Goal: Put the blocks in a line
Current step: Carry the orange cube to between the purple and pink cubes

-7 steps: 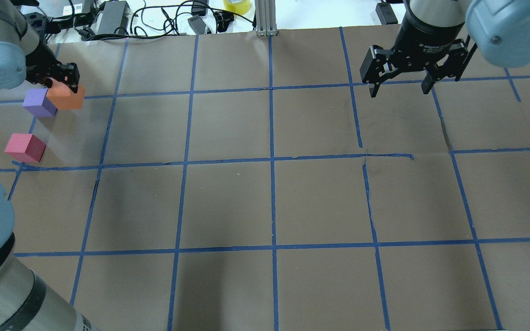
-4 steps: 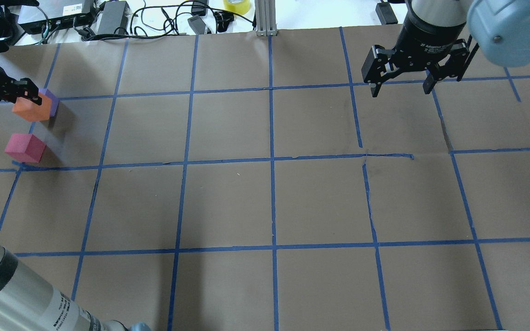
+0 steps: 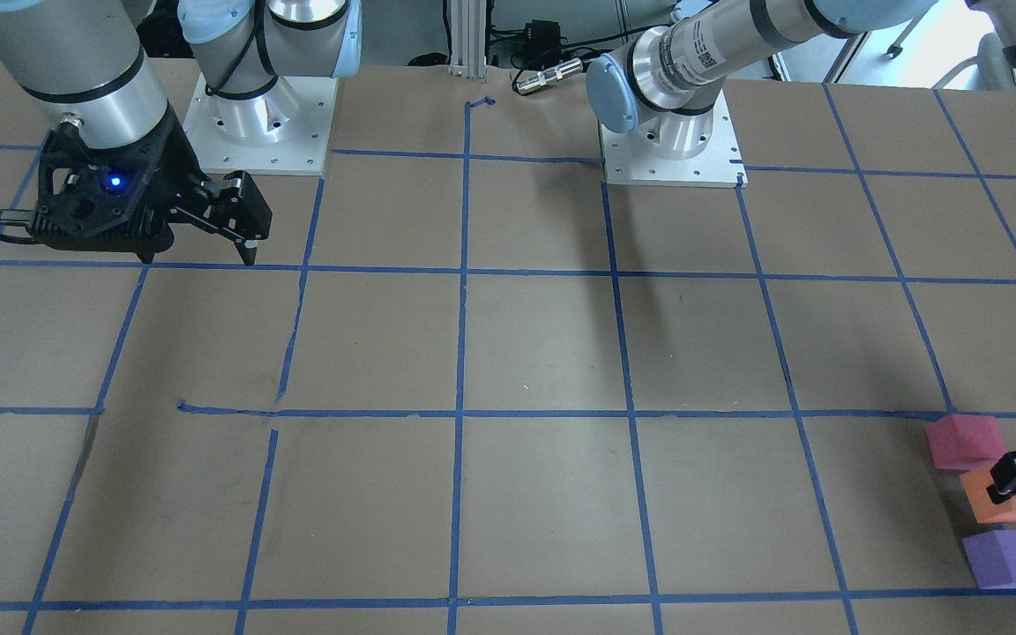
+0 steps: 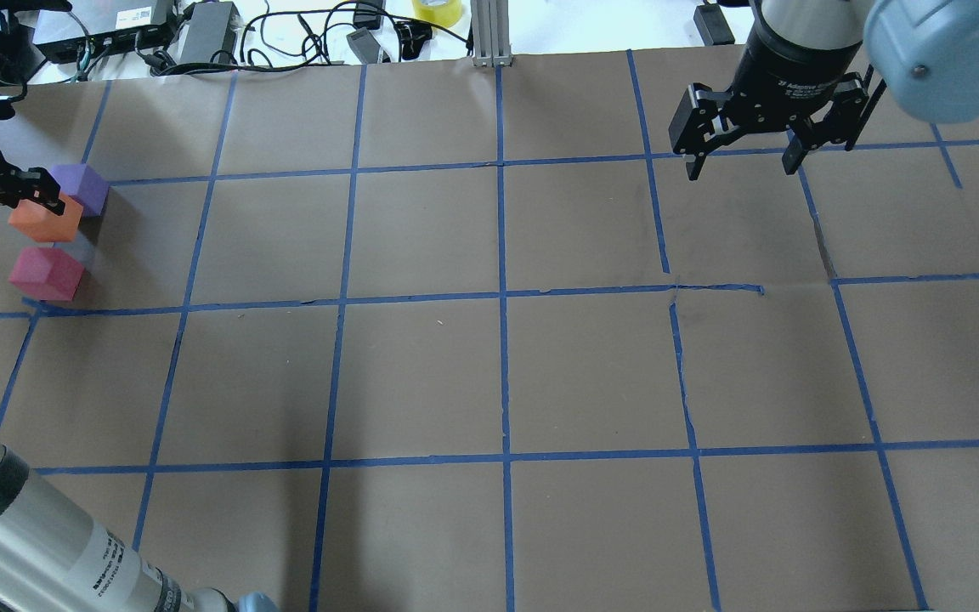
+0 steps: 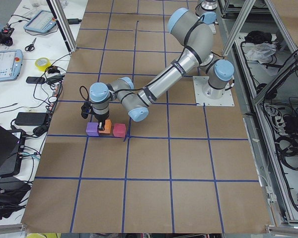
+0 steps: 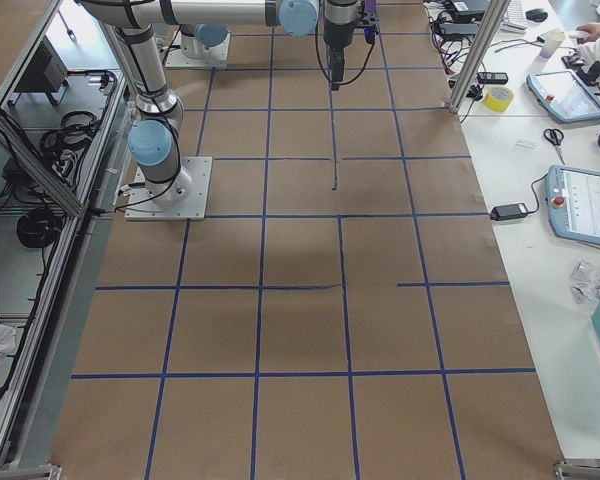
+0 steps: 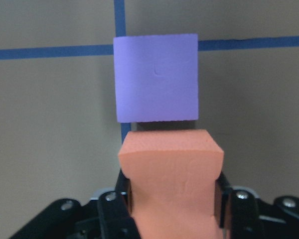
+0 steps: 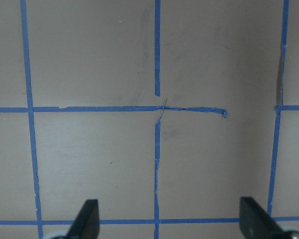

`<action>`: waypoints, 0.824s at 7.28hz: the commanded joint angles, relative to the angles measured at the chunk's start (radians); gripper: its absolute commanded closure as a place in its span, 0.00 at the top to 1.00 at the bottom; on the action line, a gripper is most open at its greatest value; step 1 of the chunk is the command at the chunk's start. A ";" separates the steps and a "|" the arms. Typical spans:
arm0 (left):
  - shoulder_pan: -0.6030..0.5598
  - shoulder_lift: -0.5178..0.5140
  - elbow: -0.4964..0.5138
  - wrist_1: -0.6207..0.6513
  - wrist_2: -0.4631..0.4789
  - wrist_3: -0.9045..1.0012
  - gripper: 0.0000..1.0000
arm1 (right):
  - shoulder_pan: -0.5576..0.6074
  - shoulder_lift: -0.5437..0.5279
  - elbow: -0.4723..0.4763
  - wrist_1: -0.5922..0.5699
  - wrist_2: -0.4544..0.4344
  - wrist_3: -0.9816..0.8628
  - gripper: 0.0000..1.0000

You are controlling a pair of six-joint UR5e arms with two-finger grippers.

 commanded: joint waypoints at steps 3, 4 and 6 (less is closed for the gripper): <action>0.001 -0.026 0.000 -0.002 0.053 -0.011 0.00 | -0.001 -0.002 0.011 -0.001 0.000 -0.001 1.00; 0.001 -0.034 -0.001 -0.003 0.052 -0.009 0.00 | -0.001 -0.002 0.011 -0.001 0.000 -0.001 1.00; 0.000 -0.045 -0.001 -0.003 0.037 -0.008 0.00 | -0.001 -0.002 0.011 -0.001 0.000 -0.001 1.00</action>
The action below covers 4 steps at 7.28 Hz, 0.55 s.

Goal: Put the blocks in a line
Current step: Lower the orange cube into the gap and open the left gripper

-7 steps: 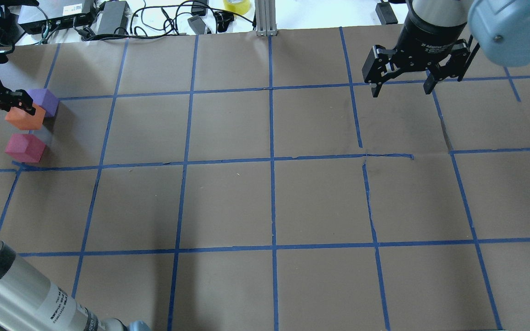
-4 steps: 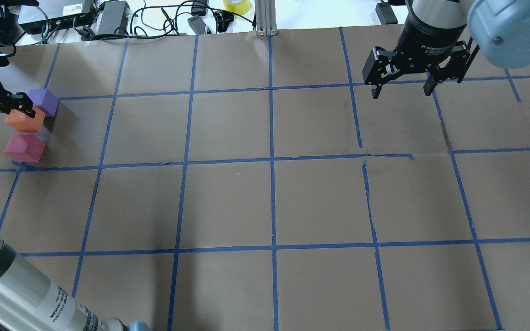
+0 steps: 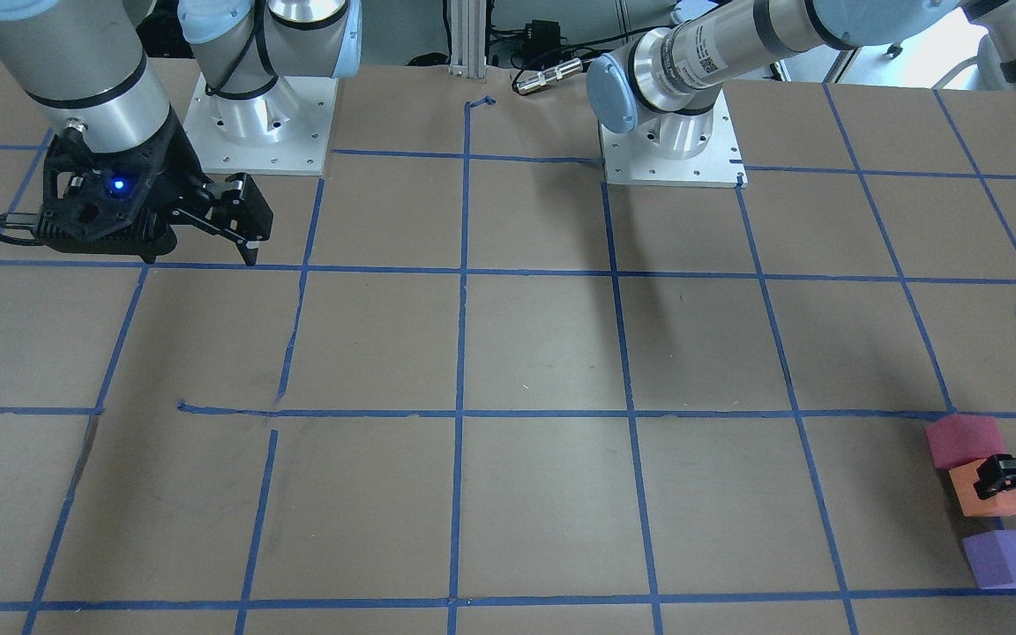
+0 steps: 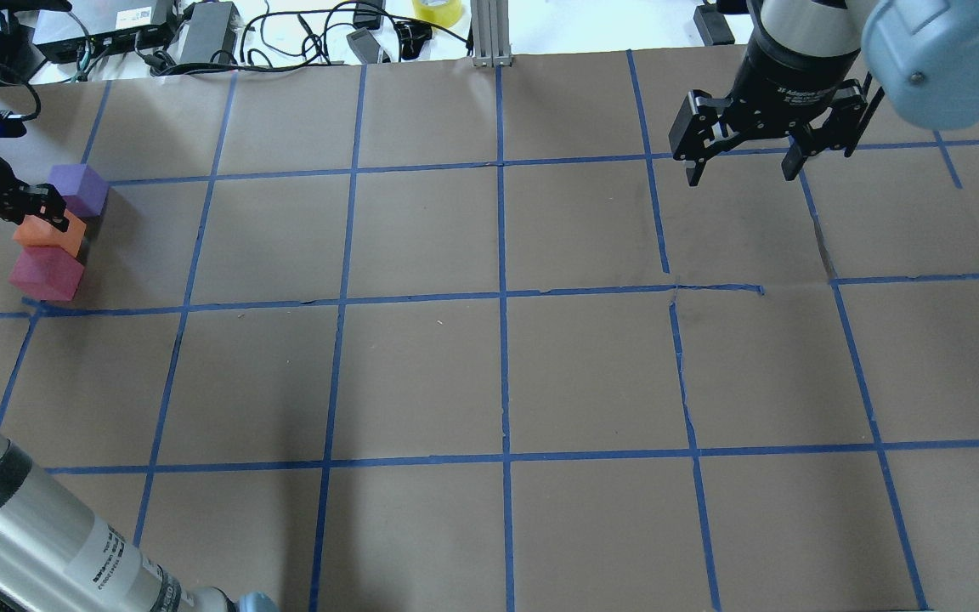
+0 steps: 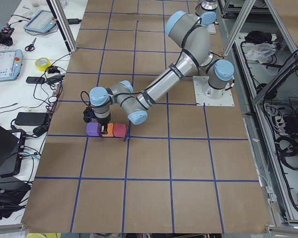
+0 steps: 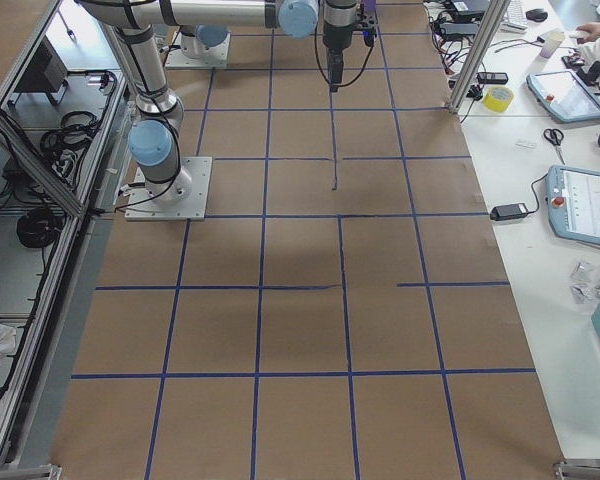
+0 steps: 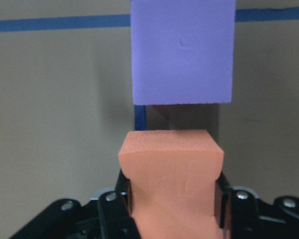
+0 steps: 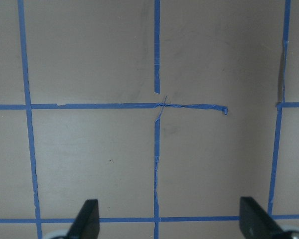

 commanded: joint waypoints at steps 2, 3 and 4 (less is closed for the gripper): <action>-0.001 -0.016 -0.001 0.001 -0.016 0.001 0.00 | 0.000 0.001 0.000 -0.001 0.000 0.000 1.00; -0.001 -0.016 -0.001 0.003 -0.032 0.002 0.00 | 0.000 0.000 0.000 -0.001 0.000 0.000 1.00; -0.001 -0.018 -0.003 0.003 -0.034 0.001 0.00 | 0.001 0.000 0.002 -0.001 0.000 0.000 1.00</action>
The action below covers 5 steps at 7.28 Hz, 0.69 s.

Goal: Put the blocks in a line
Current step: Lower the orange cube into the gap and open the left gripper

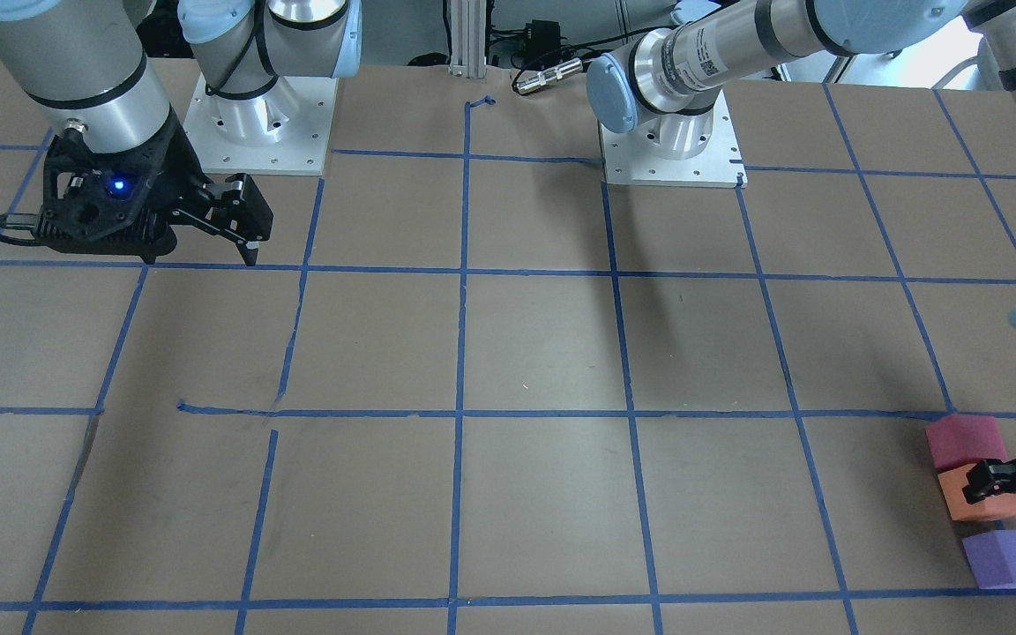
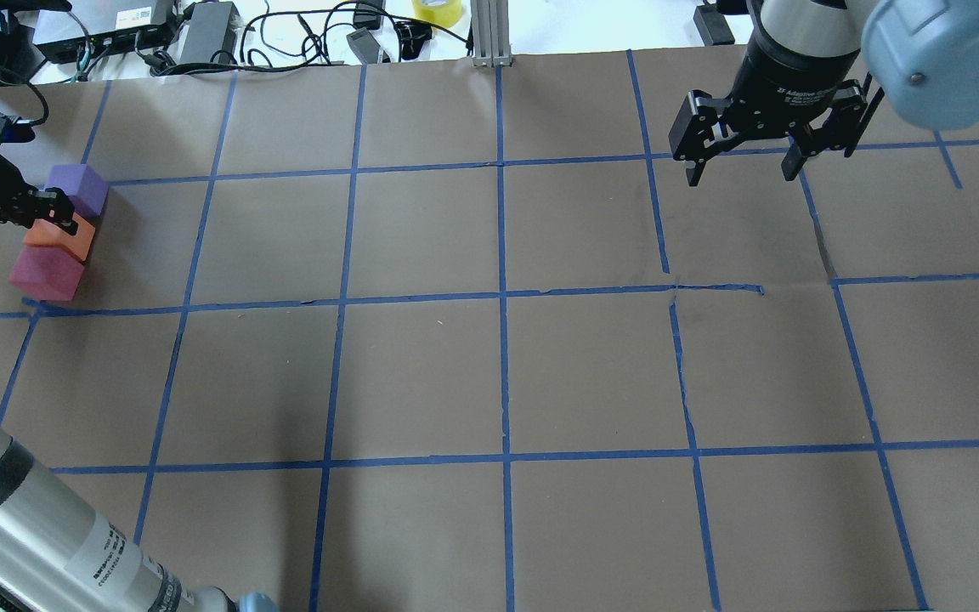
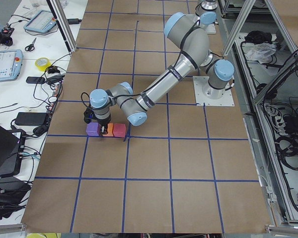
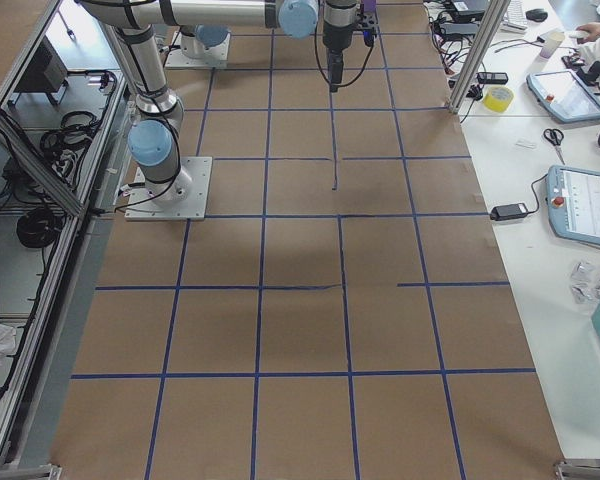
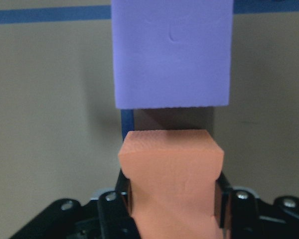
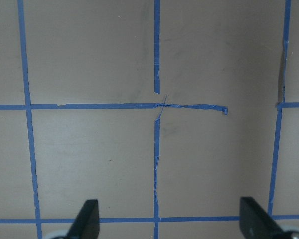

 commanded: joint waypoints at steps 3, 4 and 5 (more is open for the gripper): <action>0.001 -0.004 -0.009 0.004 0.005 0.002 1.00 | 0.001 -0.003 0.032 0.000 0.002 -0.001 1.00; 0.001 -0.004 -0.006 0.004 0.008 0.005 1.00 | 0.001 -0.010 0.033 -0.002 0.002 -0.002 1.00; 0.001 -0.007 0.002 0.004 0.034 0.005 1.00 | 0.001 -0.010 0.033 -0.003 0.002 -0.002 1.00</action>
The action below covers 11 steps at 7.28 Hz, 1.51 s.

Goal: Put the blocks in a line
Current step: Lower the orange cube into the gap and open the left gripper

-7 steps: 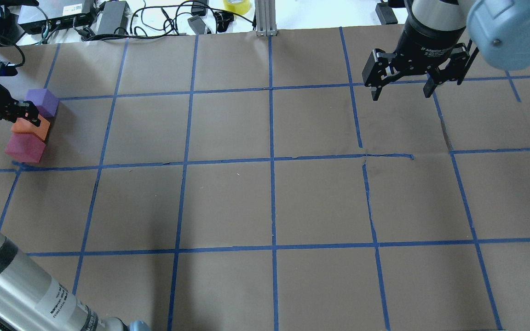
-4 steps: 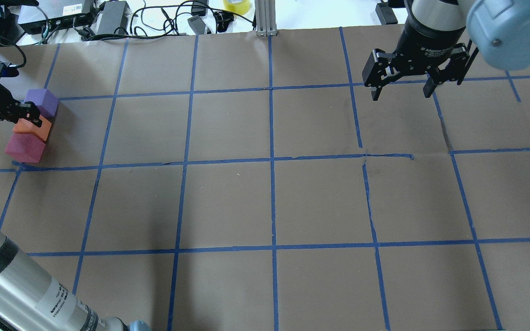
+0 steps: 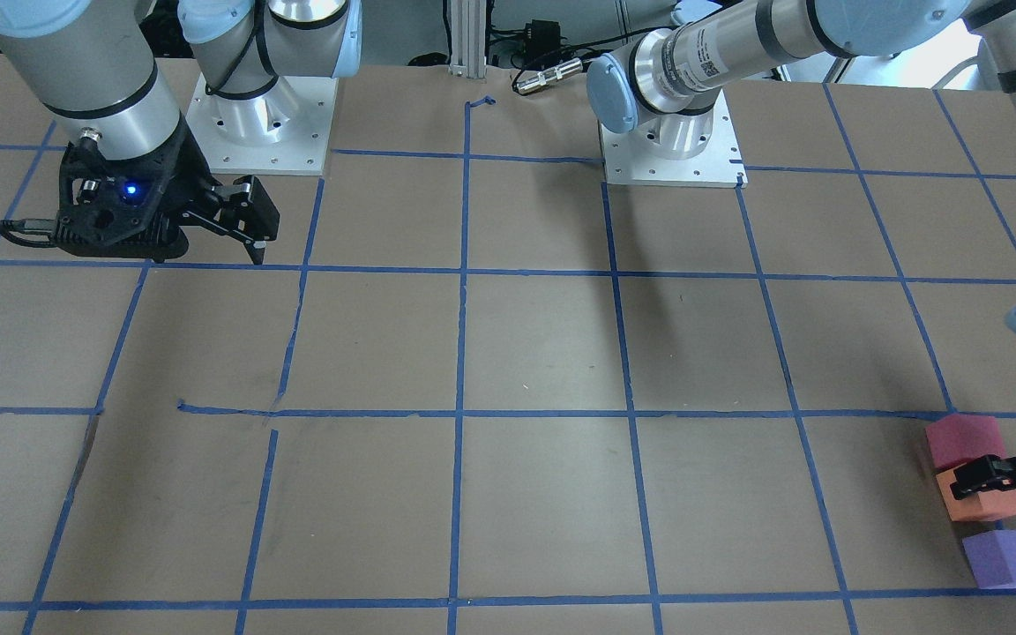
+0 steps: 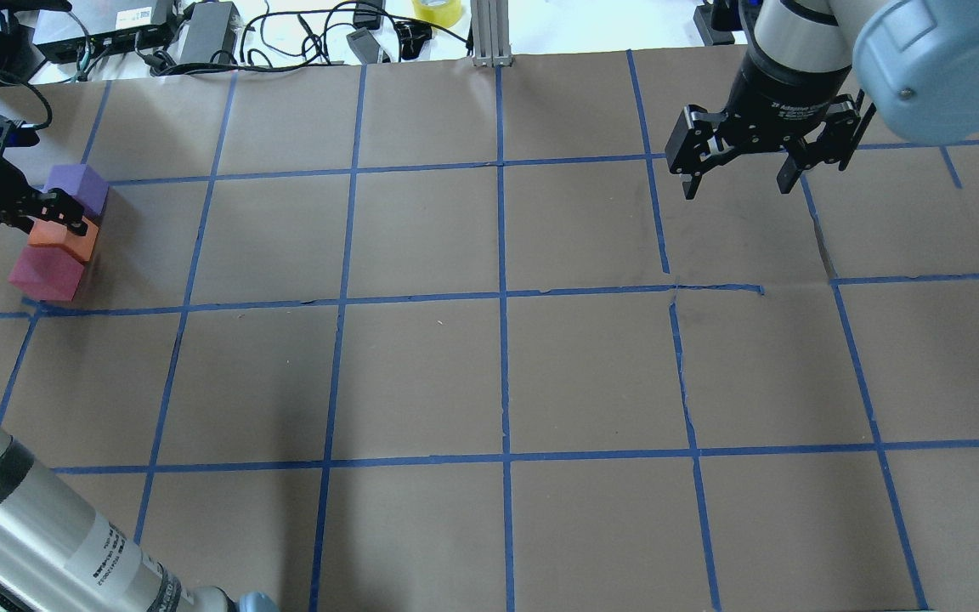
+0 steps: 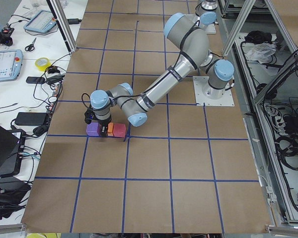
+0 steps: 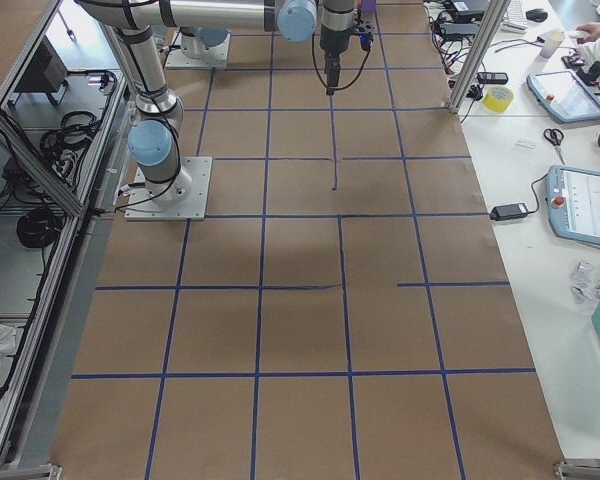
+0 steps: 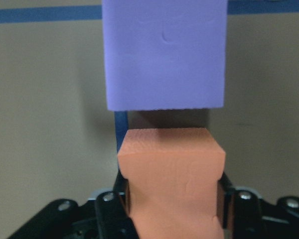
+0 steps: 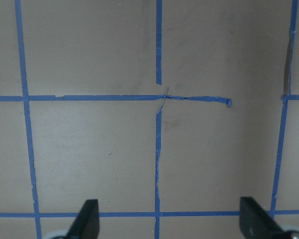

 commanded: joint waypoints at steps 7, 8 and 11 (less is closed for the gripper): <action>-0.008 0.040 -0.001 0.022 -0.030 0.004 0.88 | -0.002 -0.028 -0.002 -0.011 -0.005 -0.009 1.00; -0.012 0.073 -0.001 0.012 -0.041 0.007 0.88 | -0.002 -0.041 0.000 -0.009 0.001 -0.013 1.00; -0.023 0.341 -0.013 -0.338 -0.040 0.001 0.88 | 0.004 -0.050 0.001 -0.005 0.004 -0.016 1.00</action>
